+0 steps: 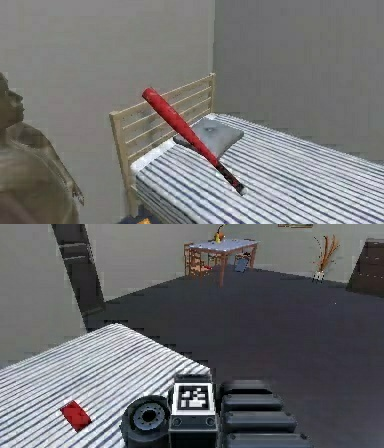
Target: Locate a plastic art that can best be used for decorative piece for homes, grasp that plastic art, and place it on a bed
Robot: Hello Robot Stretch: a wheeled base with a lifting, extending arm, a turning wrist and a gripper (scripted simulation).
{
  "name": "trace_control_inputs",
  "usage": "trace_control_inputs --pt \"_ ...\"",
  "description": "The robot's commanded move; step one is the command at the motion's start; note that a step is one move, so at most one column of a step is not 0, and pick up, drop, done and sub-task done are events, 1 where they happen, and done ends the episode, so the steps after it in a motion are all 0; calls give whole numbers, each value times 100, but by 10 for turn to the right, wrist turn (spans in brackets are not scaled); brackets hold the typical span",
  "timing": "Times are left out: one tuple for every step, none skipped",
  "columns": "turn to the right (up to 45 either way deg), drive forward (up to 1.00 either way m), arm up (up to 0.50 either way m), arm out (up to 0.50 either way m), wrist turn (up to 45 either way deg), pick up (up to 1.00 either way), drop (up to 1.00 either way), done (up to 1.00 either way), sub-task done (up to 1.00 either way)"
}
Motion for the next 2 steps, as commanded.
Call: trace_control_inputs --pt "-450 0 0 0 0 0 0 0 0" --pt "-450 0 0 0 0 0 0 0 0"
